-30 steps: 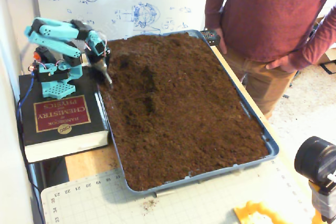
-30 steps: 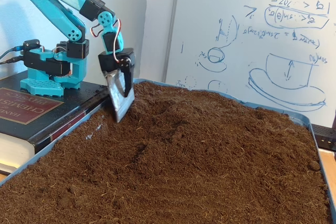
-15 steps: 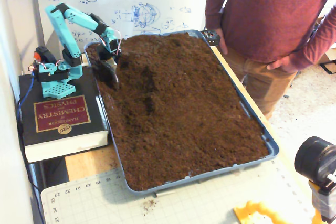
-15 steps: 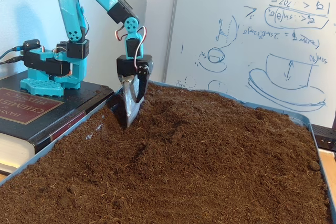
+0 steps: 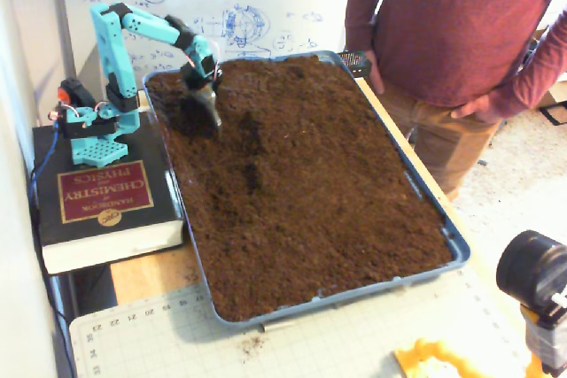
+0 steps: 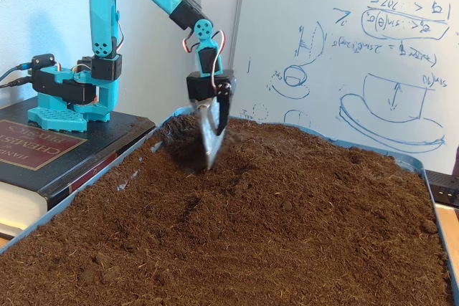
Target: Build a berm.
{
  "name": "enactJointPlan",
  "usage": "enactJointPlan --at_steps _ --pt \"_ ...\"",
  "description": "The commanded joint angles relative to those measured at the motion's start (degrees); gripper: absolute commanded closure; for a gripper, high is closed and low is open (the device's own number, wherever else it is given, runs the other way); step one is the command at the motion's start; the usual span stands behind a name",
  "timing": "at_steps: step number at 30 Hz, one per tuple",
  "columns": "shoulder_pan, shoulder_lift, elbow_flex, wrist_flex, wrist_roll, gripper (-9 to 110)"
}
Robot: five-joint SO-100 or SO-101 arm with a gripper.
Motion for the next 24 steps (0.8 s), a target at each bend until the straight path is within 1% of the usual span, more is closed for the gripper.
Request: enactJointPlan --at_steps 1,9,13,15,20,24 --pt "2.7 0.8 -6.8 -0.7 0.5 101" --pt "7.2 1.8 -9.8 -0.7 0.5 101" --pt "7.8 6.2 -9.1 0.3 0.5 101" --pt "7.3 9.6 -6.9 1.3 0.6 101" --pt "7.3 18.3 0.4 8.9 -0.4 101" --pt "7.1 20.0 6.5 12.5 -0.4 101"
